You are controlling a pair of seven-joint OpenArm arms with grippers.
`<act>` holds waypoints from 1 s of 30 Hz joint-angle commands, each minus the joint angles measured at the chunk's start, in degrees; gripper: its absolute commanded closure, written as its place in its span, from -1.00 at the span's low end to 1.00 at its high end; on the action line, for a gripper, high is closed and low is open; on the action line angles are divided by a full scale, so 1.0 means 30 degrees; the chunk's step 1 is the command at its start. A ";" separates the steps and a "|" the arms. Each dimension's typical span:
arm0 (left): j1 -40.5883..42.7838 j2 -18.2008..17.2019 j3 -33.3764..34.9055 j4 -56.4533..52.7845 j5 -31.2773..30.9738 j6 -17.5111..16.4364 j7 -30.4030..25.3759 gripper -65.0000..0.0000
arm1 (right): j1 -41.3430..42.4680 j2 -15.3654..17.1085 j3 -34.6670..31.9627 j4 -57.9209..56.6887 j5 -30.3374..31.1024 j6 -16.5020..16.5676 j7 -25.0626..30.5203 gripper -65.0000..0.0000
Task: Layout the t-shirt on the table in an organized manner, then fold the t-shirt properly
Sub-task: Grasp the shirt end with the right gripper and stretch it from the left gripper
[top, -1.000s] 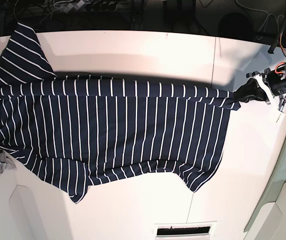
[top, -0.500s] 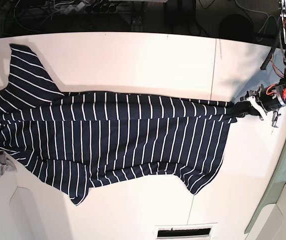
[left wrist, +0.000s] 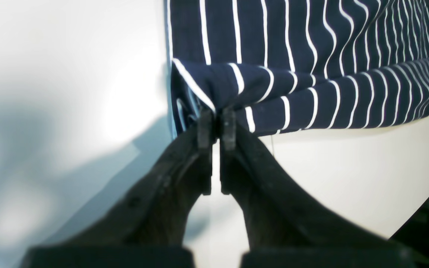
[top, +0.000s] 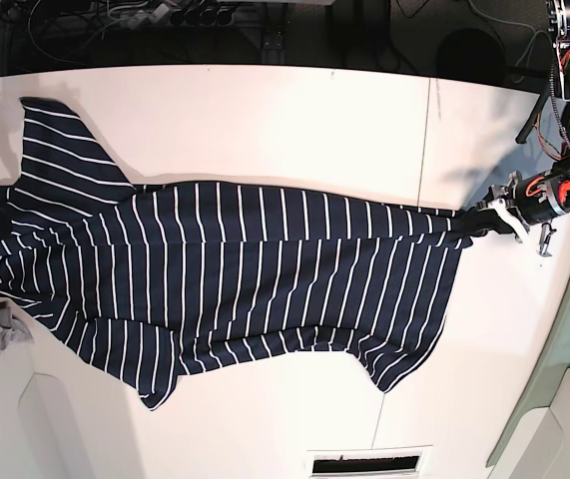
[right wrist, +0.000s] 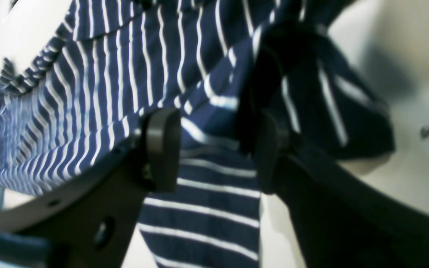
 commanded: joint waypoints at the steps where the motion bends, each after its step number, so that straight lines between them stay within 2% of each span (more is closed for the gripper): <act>1: -0.0284 -0.0430 -0.0153 0.0197 -0.0277 -0.0099 -0.0022 1.00 | -0.0459 0.0481 0.0321 0.0670 0.0495 0.0211 0.0160 0.04; 6: -0.0248 -0.0386 -0.0138 0.0168 -0.1552 -0.0099 0.0612 1.00 | -0.3825 0.0466 0.0430 0.2091 0.0699 0.0219 0.0321 0.04; 9: 0.0087 -0.0372 0.0029 0.0175 -0.2186 -0.0099 0.0794 1.00 | -0.5268 0.0255 0.0430 0.2113 0.0444 0.0189 0.1151 0.04; 13: 0.0291 -0.0364 0.0066 0.0175 -0.3410 -0.0099 0.1821 1.00 | -0.5603 -0.0780 0.0415 0.2025 -0.0823 0.0182 0.1341 0.04; 17: 0.0291 -0.0364 0.0066 0.0189 -0.5071 -0.0099 0.3555 1.00 | -0.5603 -0.1668 0.0350 0.2025 -0.0874 0.0189 0.1443 0.04; 21: 0.0299 -0.0372 0.0066 0.0189 -0.5246 -0.0099 0.3891 1.00 | -0.5603 -0.2506 0.0335 0.2033 -0.0772 0.0189 0.1443 0.08; 23: 0.0291 -0.0372 0.0066 0.0189 -0.5253 -0.0099 0.3891 1.00 | -0.5610 -0.2856 0.0321 0.2033 -0.0503 0.0189 0.1384 0.34; 26: 0.0291 -0.0372 0.0066 0.0189 -0.5260 -0.0099 0.3883 1.00 | -0.5595 -0.3235 0.0321 0.2047 -0.0423 0.0197 0.1428 1.00; 30: 0.0284 -0.0372 0.0066 0.0189 -0.5268 -0.0099 0.3854 1.00 | -0.5559 -0.3315 0.0321 0.2244 0.1027 0.0204 0.1027 1.00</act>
